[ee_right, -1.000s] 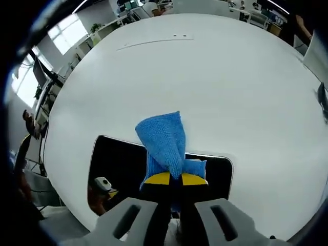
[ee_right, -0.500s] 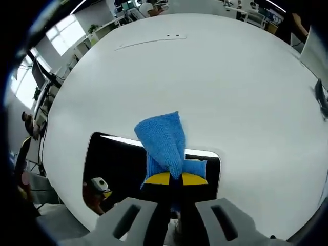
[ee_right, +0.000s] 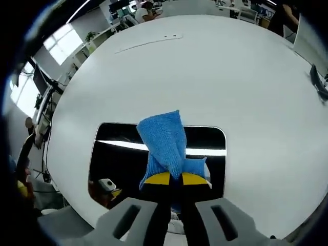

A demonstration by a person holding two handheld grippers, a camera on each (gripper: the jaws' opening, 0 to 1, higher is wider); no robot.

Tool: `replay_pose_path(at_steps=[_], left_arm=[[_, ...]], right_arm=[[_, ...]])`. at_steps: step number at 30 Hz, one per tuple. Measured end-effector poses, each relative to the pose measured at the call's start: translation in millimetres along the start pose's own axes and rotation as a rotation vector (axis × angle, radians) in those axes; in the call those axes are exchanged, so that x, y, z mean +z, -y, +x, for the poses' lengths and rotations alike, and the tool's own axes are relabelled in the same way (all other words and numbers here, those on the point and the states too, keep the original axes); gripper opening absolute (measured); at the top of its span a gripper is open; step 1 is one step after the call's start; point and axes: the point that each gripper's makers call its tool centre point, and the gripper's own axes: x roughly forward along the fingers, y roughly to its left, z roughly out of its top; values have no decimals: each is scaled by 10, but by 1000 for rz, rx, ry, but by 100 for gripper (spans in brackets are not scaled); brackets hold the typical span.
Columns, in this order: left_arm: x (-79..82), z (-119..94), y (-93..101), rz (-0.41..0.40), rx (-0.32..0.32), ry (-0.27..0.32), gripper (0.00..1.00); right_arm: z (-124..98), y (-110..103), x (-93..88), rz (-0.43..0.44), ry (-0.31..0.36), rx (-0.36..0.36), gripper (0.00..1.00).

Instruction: Wipe the mirror surface with the cleaning cloth until all visible marks leave the cleaned area.

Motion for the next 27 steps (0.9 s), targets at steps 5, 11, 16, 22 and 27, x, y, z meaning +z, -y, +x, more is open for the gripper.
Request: replay_pose_path(at_steps=[5,11,16,22,27], left_arm=[[-54,-23,115,16,-32,-3,99],[-166,-44,145,1,-47,-13,99],[-266,-61,136,42,-48,-28,99],[-404,-100,105,62,-44,-51,99],[-414,-113,96,39,-37,-51,99]], right_arm=[[-67,-40,-157,17,18,13,0],[-143,-94,-298,7,24,5,0],[-180,-115,-388,-13,25,-12,0],[-230,-126,-495,3,30,-9,0],[-271,-121,-584,46,23,15,0]])
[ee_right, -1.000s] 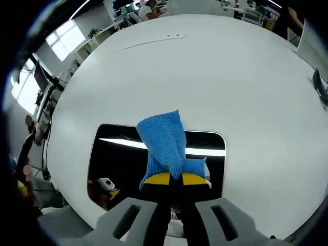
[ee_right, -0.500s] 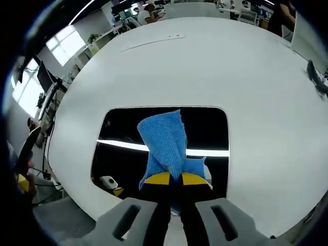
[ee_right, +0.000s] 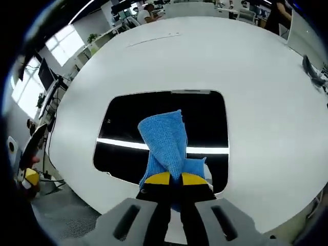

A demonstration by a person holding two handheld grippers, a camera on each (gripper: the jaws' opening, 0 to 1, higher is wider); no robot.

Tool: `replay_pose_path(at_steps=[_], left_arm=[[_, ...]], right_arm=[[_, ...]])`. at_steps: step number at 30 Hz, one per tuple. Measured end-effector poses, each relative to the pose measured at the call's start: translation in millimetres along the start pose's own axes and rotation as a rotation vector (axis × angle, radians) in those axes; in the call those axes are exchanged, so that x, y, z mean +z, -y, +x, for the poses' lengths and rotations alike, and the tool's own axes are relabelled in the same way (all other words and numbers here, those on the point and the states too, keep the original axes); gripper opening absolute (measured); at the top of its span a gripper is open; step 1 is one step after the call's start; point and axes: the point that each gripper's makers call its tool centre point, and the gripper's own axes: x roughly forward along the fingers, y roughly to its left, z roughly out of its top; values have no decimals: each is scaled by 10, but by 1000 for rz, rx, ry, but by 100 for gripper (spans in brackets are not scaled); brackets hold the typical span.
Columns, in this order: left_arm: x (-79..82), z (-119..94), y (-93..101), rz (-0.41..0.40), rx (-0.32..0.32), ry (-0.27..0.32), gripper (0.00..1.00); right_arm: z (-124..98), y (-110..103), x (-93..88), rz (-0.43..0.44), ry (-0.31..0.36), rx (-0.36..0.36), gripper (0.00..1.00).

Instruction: Wipe the mirror surface with the cleaning cloth until all visible marks leave the cleaned area.

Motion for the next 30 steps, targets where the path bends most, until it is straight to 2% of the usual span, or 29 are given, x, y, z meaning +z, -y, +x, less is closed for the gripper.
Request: replay_pose_path(at_steps=[8,14,20,25,30], left_arm=[[-36,15,30,16,-5,-11,99],[-46,28,57,24,-2,-27,99],[-73,29,76,9,-9,-30,99],[-83,30,170,-1,-32,-37,99],[-152,40,174,14,-29,-54,99]], right_arm=[[-41,-69,-109,13,-22,16,0],[-32,-59,-86,0,-25,29,0],[-43,-19,-93,-2,-25,30,0],[-57,48,-101,5,-27,35,0],[-79,103,-124,-41,-34,34,0]])
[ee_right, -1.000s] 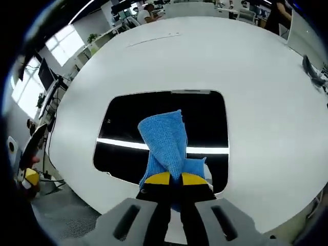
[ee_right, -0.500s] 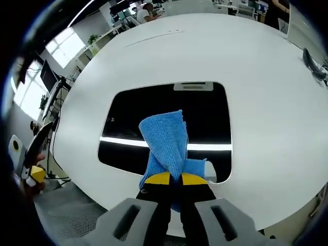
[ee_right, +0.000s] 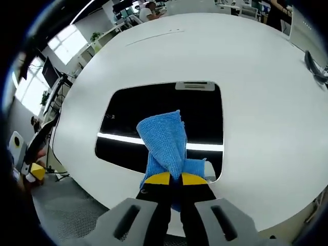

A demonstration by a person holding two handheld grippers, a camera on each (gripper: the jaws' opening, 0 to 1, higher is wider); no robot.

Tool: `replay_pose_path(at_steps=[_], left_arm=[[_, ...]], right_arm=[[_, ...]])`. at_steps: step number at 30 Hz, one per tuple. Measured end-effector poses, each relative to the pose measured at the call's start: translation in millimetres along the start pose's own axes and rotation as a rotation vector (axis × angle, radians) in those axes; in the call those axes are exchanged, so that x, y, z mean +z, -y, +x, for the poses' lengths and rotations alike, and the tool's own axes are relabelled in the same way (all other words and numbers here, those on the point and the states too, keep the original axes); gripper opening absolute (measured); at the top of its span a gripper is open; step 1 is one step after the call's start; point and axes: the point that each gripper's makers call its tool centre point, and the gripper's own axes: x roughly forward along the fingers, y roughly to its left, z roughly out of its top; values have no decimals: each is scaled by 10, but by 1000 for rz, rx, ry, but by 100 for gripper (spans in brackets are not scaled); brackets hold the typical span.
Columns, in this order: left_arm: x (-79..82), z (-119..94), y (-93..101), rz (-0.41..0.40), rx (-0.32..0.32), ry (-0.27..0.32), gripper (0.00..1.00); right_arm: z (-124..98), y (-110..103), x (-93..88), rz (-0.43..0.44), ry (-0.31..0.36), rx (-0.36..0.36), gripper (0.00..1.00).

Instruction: Wipe the mirror surface with the cleaning cloth until all visible marks leave the cleaned area.

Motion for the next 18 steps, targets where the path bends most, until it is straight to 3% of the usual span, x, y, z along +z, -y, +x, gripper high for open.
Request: replay_pose_path(at_steps=[18], left_arm=[[26,-21,-52,-30,20,26,99]], right_arm=[[-82,275,-34,70,9,-11,0]])
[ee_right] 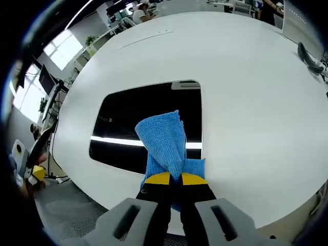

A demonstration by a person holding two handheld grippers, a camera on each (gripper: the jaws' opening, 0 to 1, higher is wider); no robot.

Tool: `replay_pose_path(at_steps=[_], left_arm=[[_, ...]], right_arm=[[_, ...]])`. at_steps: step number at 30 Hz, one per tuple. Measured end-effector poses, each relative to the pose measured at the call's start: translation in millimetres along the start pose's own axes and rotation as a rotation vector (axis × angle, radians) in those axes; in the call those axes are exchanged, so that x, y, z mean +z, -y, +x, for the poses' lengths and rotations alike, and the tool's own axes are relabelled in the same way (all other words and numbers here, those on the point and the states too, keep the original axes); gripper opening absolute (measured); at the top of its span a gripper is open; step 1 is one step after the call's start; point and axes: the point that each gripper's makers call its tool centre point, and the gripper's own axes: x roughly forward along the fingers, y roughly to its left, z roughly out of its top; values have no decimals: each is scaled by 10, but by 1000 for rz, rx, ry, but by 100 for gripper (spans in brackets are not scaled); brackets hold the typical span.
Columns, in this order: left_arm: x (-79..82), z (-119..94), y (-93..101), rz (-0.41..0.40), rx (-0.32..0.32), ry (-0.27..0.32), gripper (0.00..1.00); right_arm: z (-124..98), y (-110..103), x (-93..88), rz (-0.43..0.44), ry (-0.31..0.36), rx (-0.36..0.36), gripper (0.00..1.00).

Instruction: Wipe the mirror surface with the cleaning cloth until all visible marks leave the cleaned area.

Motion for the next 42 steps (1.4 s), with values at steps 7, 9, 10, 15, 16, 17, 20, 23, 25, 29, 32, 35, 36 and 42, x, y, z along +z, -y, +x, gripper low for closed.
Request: replay_pose_path(at_steps=[7,9,10,15,16,17,20,23,25,29,32,35,36,42], left_arm=[[30,25,-3,-1,-1,6,99],[25,38,-2,-2,0,5,99],[20,45,-2,-4,2,4,99],[32,59,18,-3,-2,6,99],[36,58,14,-4,0,6,99],[50,54,8,-7,1,13,99],[52,51,-10,-6,6,16,99],[36,52,-57,-13,10,11,99],[70,38,-90,-18,16,18,99],[109,22,-157,-18,24,25,99],[110,14,-190,-20,28,25,99],[109,12,-203,-20,32,25,99],[109,13,-208,-21,32,25,99],[109,41,-218,-26,27,22,99]], right_arm=[[-30,125,0,29,6,-10,0],[-27,118,1,30,5,-9,0],[-26,115,2,32,4,-9,0],[-13,117,30,49,7,-17,0],[-13,118,35,49,8,-18,0],[-7,125,49,55,9,-20,0],[0,129,66,60,8,-23,0],[14,139,97,60,12,-31,0],[19,140,111,61,11,-32,0],[32,152,162,58,19,-47,0],[51,173,217,65,41,-57,0],[66,173,263,39,50,-69,0],[70,175,276,38,50,-70,0],[102,211,378,42,50,-76,0]])
